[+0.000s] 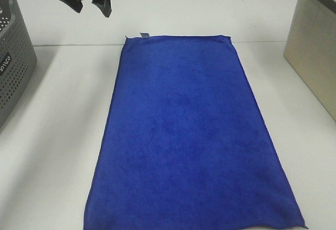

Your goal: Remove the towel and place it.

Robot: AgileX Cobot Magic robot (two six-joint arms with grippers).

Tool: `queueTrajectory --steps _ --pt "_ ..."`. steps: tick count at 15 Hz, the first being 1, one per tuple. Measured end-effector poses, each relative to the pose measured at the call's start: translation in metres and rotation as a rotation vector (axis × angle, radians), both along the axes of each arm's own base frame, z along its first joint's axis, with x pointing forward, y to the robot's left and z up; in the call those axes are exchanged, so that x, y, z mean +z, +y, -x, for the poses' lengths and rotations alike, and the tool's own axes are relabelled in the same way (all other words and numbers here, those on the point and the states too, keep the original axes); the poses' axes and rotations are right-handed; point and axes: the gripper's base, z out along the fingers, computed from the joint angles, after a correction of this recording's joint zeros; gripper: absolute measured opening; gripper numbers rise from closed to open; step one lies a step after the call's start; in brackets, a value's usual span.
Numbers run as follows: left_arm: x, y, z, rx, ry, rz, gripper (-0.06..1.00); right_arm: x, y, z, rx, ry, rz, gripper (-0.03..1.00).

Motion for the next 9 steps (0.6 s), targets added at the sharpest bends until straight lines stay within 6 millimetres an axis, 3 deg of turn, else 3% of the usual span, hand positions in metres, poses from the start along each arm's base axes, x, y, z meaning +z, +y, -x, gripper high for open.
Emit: queueTrajectory --steps 3,6,8,9 --pt "0.042 0.011 0.011 0.100 -0.080 -0.001 0.70 0.048 -0.014 0.023 -0.135 -0.063 0.039 0.75" --pt "0.080 0.042 0.020 0.212 -0.166 -0.023 0.79 0.073 -0.037 0.034 -0.252 -0.133 0.141 0.79" --pt "0.103 0.079 0.026 0.285 -0.209 -0.005 0.80 0.083 -0.063 0.038 -0.312 -0.140 0.088 0.79" --pt "0.119 0.115 0.035 0.351 -0.221 0.024 0.80 0.093 -0.092 0.044 -0.373 -0.148 0.002 0.79"
